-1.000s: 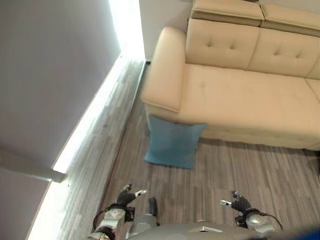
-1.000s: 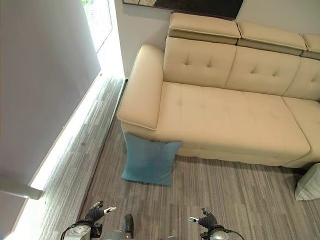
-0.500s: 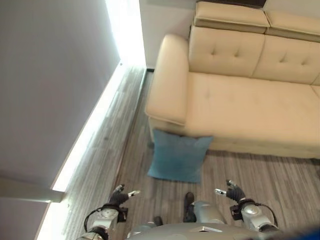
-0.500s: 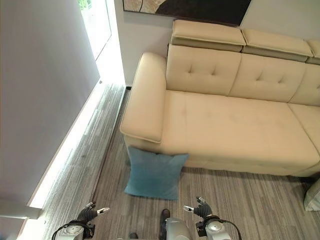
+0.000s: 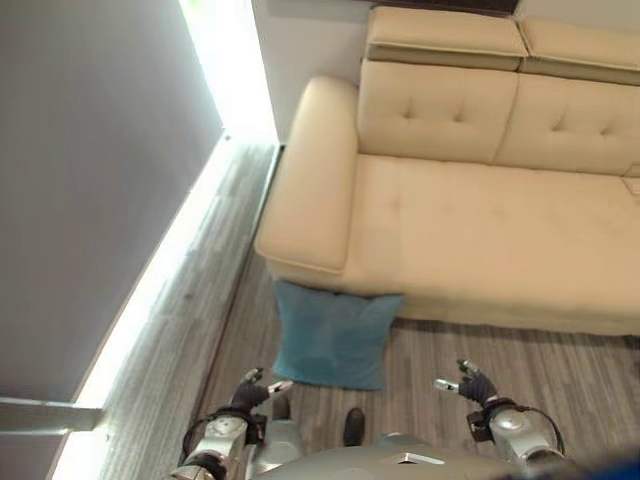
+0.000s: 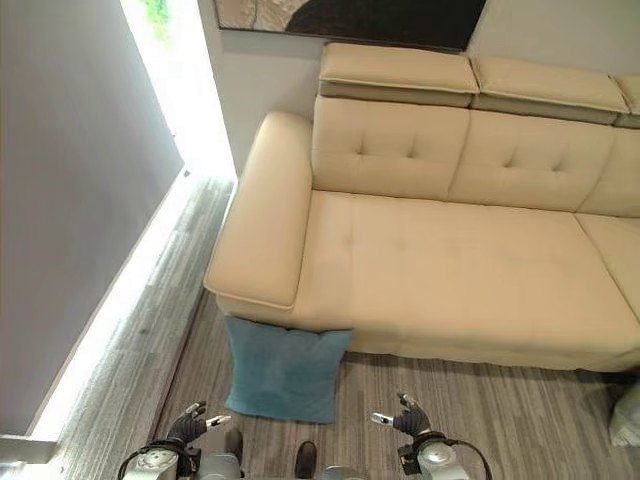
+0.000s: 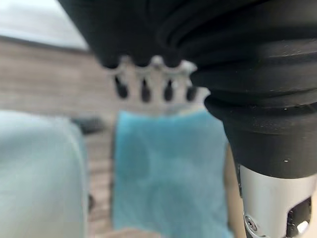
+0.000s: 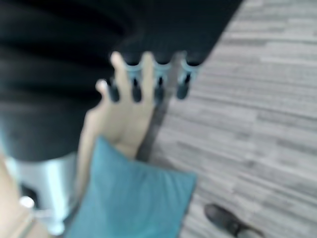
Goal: Pick up all the scattered cushions and arrange them neatly on the sofa.
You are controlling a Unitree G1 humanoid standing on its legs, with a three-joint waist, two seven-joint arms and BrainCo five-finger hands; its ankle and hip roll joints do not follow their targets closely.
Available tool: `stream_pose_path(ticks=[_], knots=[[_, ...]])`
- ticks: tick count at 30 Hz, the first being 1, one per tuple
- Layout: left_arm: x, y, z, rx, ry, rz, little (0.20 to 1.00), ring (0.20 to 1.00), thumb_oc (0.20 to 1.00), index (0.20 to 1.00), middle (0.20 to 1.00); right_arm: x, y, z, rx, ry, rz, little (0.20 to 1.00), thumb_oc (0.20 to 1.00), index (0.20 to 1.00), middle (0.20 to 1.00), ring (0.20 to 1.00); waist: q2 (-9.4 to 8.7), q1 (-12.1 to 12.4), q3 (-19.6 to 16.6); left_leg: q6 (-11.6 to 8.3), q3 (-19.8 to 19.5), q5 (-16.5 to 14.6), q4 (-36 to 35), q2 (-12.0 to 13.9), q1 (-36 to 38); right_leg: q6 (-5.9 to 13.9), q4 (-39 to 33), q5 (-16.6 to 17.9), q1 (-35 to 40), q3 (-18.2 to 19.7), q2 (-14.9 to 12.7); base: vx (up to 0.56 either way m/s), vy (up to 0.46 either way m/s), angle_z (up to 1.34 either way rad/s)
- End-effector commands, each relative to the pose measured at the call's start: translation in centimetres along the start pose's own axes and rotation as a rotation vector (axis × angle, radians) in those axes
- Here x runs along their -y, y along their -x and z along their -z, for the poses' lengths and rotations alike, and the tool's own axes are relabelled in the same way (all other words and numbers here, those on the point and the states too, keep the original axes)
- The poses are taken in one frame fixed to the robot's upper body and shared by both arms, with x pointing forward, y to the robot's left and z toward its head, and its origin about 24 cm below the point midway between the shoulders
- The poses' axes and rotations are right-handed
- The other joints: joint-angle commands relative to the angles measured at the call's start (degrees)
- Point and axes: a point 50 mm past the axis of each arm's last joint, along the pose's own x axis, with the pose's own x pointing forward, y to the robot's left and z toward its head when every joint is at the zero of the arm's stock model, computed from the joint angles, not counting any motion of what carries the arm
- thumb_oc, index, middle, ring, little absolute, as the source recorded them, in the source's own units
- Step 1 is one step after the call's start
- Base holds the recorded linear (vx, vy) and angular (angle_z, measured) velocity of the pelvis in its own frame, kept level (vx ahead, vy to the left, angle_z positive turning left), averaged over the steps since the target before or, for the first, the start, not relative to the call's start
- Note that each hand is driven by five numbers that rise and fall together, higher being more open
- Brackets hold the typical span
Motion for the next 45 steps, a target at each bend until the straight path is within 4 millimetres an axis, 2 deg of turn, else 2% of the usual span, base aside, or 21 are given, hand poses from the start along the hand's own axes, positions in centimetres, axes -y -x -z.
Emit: stream_pose_path(ticks=[1,8,11,14,15,19,20,21,24,25,26,27,28,30,31,34,39,45], knots=[[-0.1,-0.3,-1.8,0.072,0.012,-0.007,1.0,1.0,1.0,1.0,1.0,1.6,-0.1,-0.9,0.05,-0.02,0.042,1.0,1.0,1.0,1.0,1.0,0.81,0.4,-0.2,1.79,3.5,-1.9,3.8,-2.9,3.8,8.11,9.7,-4.8,-0.7,1.0,-6.4,0.1,0.198,-0.42],[-1.2,-0.3,-1.4,0.06,0.001,-0.038,1.0,1.0,1.0,1.0,1.0,1.3,-0.4,-1.4,0.051,-0.025,0.044,1.0,1.0,1.0,1.0,1.0,1.01,1.3,-0.2,4.16,6.7,-4.7,3.9,-4.7,5.3,10.58,11.8,-3.8,-2.2,2.6,-9.0,0.07,0.178,-0.13],[-1.9,-0.4,-2.6,0.101,0.005,-0.067,1.0,1.0,1.0,1.0,1.0,1.8,-0.5,-1.8,0.062,-0.026,0.069,1.0,1.0,1.0,1.0,1.0,1.35,1.2,0.0,4.63,7.5,-5.2,3.8,-5.4,5.0,11.15,11.4,-3.4,-3.0,3.0,-9.8,0.02,0.092,-0.15],[-2.2,-0.7,-5.0,0.187,0.025,-0.105,1.0,1.0,1.0,1.0,1.0,2.7,-0.7,-2.9,0.095,-0.042,0.12,1.0,1.0,1.0,1.0,1.0,2.04,1.0,1.4,4.8,7.9,-4.9,3.6,-5.7,2.7,11.35,11.2,-2.9,-5.7,3.4,-10.4,-0.24,0.049,-0.05],[-2.0,-1.1,-11.4,0.379,0.081,-0.138,1.0,1.0,1.0,1.0,1.0,4.5,-1.5,-8.2,0.246,-0.06,0.201,1.0,1.0,1.0,1.0,1.0,3.49,0.3,6.6,4.63,8.0,-3.7,7.6,-5.6,-8.8,10.85,15.7,-1.9,-18.2,4.0,-11.1,-0.64,0.032,-0.1],[-2.2,-0.7,-16.0,0.512,0.112,-0.152,1.0,1.0,1.0,1.0,1.0,5.7,-1.4,-12.7,0.382,-0.083,0.261,1.0,1.0,1.0,1.0,1.0,3.91,-0.5,8.6,4.77,8.1,-3.2,12.7,-5.2,-18.5,10.27,21.0,-1.8,-27.9,3.9,-11.2,-0.31,-0.012,-0.11],[-2.4,-0.3,-18.2,0.579,0.141,-0.163,1.0,1.0,1.0,1.0,1.0,6.2,-1.2,-14.9,0.451,-0.092,0.288,1.0,1.0,1.0,1.0,1.0,4.08,-0.9,9.4,4.66,8.0,-2.9,15.1,-4.9,-23.7,10.04,23.4,-1.7,-33.1,4.1,-11.4,-0.2,-0.047,0.0],[-2.2,-0.1,-19.2,0.608,0.15,-0.159,1.0,1.0,1.0,1.0,1.0,6.4,-1.1,-15.6,0.472,-0.096,0.298,1.0,1.0,1.0,1.0,1.0,4.17,-1.0,9.2,4.57,7.9,-3.2,16.9,-4.5,-26.6,9.99,24.7,-2.0,-35.8,4.1,-11.5,-0.18,-0.051,0.01],[-2.4,0.6,-21.9,0.688,0.182,-0.168,1.0,1.0,1.0,1.0,1.0,7.2,-0.4,-18.7,0.572,-0.105,0.334,1.0,1.0,1.0,1.0,1.0,4.56,-1.5,9.1,4.42,7.7,-3.1,19.8,-3.8,-33.6,9.75,27.9,-2.3,-43.1,4.3,-11.6,-0.1,-0.032,0.12],[-2.4,0.6,-21.9,0.688,0.182,-0.168,1.0,1.0,1.0,1.0,1.0,7.2,-0.4,-18.7,0.572,-0.105,0.334,1.0,1.0,1.0,1.0,1.0,4.56,-1.5,9.0,4.42,7.7,-3.1,19.9,-3.8,-33.8,9.75,27.9,-2.3,-43.2,4.3,-11.6,-0.07,0.005,0.03],[-2.5,1.1,-23.1,0.727,0.195,-0.176,1.0,1.0,1.0,1.0,1.0,7.7,0.0,-19.9,0.613,-0.105,0.356,1.0,1.0,1.0,1.0,1.0,4.76,-1.5,9.3,4.47,7.6,-3.1,20.8,-3.6,-36.1,9.68,29.5,-2.4,-46.0,4.6,-11.6,0.0,0.0,0.0],[-2.5,1.5,-24.6,0.764,0.197,-0.18,1.0,1.0,1.0,1.0,1.0,8.2,0.4,-21.5,0.657,-0.117,0.386,1.0,1.0,1.0,1.0,1.0,5.19,-1.7,9.3,3.95,7.2,-5.0,23.5,-3.0,-40.2,9.9,32.5,-4.4,-50.3,5.1,-11.7,-0.06,-0.039,-0.02],[-2.4,2.0,-25.8,0.798,0.215,-0.178,1.0,1.0,1.0,1.0,1.0,8.8,0.9,-22.7,0.696,-0.131,0.413,1.0,1.0,1.0,1.0,1.0,5.49,-1.9,9.3,3.88,6.9,-5.1,25.6,-2.7,-44.2,9.77,34.6,-4.6,-54.2,5.6,-11.8,-0.02,-0.051,-0.03],[-2.3,2.2,-26.4,0.817,0.214,-0.183,1.0,1.0,1.0,1.0,1.0,9.1,1.0,-23.2,0.709,-0.131,0.428,1.0,1.0,1.0,1.0,1.0,5.74,-1.9,9.0,3.91,6.7,-5.3,26.4,-2.6,-46.1,9.67,35.8,-4.9,-56.3,5.5,-11.8,-0.02,-0.018,0.0],[-2.4,2.7,-27.7,0.85,0.223,-0.198,1.0,1.0,1.0,1.0,1.0,9.9,1.6,-24.4,0.747,-0.151,0.459,1.0,1.0,1.0,1.0,1.0,6.07,-1.9,9.3,4.01,6.4,-5.6,28.6,-2.4,-49.7,9.41,38.5,-5.4,-60.0,5.8,-12.0,-0.02,-0.019,0.04],[-2.3,3.4,-29.0,0.888,0.258,-0.204,1.0,1.0,1.0,1.0,1.0,10.8,2.4,-25.9,0.796,-0.17,0.497,1.0,1.0,1.0,1.0,1.0,6.37,-2.0,9.1,4.14,6.1,-6.0,31.2,-2.1,-54.6,9.15,41.7,-6.1,-65.2,6.2,-12.2,0.0,-0.041,0.03],[-2.2,4.4,-31.1,0.936,0.3,-0.2,1.0,1.0,1.0,1.0,1.0,12.3,3.6,-27.9,0.858,-0.181,0.551,1.0,1.0,1.0,1.0,1.0,6.53,-2.2,9.1,4.29,5.4,-6.3,33.6,-2.3,-60.7,8.8,44.9,-7.1,-71.5,6.4,-12.2,0.0,-0.029,0.01],[-3.2,6.5,-34.7,1.037,0.273,-0.238,1.0,1.0,1.0,1.0,1.0,14.2,5.9,-31.2,0.966,-0.219,0.605,1.0,1.0,1.0,1.0,1.0,6.55,-2.7,9.8,4.85,5.6,-6.5,35.6,-2.5,-67.8,9.02,47.3,-7.1,-79.0,6.6,-11.9,0.0,0.0,0.0]])
